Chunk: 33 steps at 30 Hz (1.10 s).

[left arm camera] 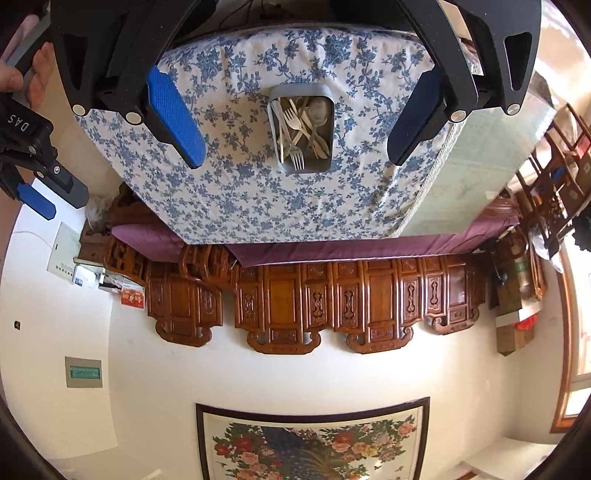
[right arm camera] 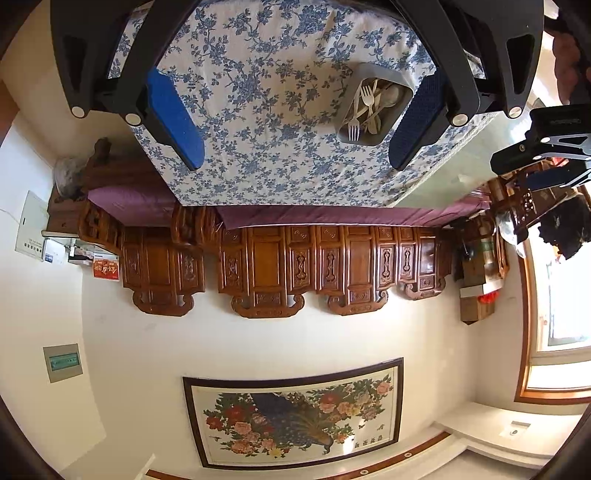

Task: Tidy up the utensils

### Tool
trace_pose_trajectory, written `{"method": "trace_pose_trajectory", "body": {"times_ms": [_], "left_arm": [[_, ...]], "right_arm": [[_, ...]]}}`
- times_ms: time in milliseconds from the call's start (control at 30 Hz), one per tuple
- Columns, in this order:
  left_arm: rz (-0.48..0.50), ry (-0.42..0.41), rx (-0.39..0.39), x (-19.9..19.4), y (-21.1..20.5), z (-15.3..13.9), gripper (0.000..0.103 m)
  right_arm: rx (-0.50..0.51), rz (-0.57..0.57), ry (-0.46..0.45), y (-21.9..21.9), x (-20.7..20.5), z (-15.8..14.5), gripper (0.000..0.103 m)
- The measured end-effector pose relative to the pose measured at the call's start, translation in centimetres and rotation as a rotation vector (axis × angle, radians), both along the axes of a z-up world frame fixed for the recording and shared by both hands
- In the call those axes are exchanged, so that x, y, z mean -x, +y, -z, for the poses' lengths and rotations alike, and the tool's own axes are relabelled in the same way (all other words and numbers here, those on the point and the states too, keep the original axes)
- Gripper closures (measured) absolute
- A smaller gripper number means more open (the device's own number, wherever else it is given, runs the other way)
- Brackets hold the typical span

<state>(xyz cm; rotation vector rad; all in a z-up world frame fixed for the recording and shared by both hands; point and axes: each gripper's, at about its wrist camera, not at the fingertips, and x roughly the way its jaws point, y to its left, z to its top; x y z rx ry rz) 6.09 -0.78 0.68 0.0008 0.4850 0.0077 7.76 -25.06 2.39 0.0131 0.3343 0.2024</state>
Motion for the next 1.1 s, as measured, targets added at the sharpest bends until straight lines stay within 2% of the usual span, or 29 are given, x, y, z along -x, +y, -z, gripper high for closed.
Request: {"method": "trace_pose_trajectory", "body": {"times_ms": [1100], "left_arm": [[-0.008, -0.019, 0.014, 0.30, 0.63, 0.33, 0.008]], "right_arm": [[0.011, 0.006, -0.003, 0.69, -0.10, 0.21, 0.003]]}}
